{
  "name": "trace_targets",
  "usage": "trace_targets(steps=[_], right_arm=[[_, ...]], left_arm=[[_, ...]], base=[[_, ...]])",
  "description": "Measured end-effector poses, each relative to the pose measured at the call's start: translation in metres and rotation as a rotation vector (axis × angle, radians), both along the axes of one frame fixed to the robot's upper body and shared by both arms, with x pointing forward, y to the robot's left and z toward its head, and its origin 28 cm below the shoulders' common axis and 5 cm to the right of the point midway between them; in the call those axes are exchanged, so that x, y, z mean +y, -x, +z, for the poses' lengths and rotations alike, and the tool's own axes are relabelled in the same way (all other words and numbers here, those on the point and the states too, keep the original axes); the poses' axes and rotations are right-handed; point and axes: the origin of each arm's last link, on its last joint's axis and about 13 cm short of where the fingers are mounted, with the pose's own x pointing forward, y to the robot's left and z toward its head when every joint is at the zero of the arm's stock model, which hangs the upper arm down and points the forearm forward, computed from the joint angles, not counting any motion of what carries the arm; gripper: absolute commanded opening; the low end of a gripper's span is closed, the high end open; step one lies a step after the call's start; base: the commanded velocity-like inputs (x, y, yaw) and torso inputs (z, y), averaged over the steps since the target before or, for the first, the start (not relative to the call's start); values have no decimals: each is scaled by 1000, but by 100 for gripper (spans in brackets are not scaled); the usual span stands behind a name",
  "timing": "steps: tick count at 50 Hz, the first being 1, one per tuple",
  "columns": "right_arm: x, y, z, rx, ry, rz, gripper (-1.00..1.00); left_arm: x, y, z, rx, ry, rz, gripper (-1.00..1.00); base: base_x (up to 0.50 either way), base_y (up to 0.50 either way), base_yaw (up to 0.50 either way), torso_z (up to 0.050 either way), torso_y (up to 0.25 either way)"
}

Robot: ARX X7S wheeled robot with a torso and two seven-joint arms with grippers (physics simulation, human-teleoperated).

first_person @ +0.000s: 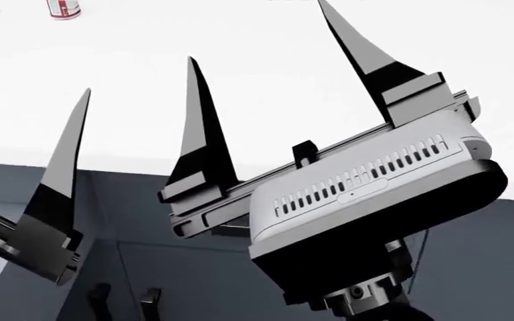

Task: Close the left drawer.

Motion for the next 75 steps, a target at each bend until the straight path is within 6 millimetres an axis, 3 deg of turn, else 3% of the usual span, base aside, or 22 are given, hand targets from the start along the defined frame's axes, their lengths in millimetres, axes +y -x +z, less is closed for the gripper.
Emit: trace_targets(steps=[75], right_arm=[[1,1,-2,14,21,7,100]], left_arm=[[1,0,-1,-9,21,4,100]], base=[[62,20,500,0,0]])
